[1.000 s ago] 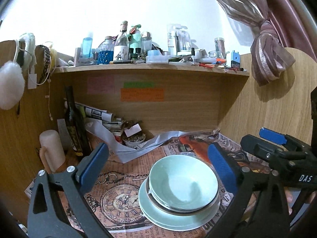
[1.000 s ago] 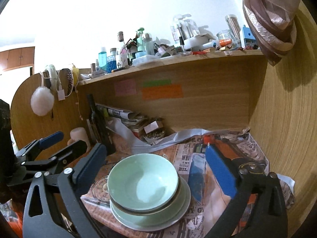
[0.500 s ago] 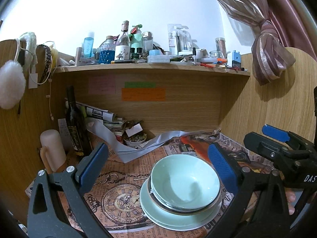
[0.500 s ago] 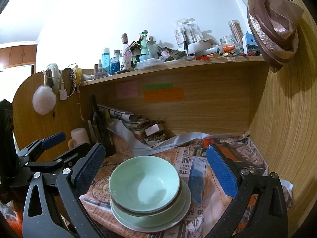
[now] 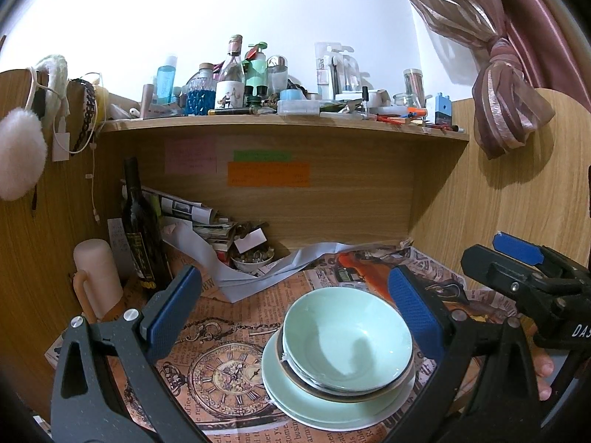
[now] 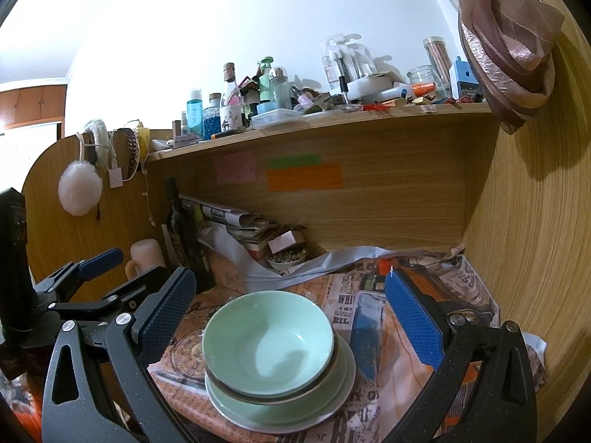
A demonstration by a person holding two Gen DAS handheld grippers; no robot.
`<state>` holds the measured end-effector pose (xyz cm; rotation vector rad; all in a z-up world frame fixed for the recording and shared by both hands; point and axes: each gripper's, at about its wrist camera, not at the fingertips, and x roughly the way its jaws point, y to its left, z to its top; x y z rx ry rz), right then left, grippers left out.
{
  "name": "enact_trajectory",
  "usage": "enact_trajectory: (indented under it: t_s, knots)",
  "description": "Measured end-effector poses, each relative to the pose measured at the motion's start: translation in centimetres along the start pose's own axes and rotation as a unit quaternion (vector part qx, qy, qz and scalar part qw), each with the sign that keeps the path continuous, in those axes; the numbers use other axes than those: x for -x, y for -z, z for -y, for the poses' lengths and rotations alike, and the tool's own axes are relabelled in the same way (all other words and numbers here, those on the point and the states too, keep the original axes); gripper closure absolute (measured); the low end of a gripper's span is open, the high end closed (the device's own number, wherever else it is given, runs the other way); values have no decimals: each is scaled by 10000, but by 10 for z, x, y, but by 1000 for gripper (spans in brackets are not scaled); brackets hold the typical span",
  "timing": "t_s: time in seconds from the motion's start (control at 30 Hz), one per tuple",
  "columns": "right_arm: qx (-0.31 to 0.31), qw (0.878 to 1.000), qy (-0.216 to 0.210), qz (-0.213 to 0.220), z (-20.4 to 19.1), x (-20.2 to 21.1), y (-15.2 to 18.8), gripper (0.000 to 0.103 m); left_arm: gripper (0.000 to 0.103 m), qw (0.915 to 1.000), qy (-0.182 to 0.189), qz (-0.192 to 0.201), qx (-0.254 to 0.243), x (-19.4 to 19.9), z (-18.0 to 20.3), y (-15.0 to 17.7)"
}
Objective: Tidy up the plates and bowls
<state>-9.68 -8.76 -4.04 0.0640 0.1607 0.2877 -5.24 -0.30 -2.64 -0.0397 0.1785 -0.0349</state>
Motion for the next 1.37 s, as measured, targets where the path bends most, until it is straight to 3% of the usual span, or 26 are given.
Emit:
enact_trajectory:
  t_s: [1.37]
  knots:
    - [-137,9999,52,-90,4,-6,6,0,0,9997,79,-186,109,-14,15,1]
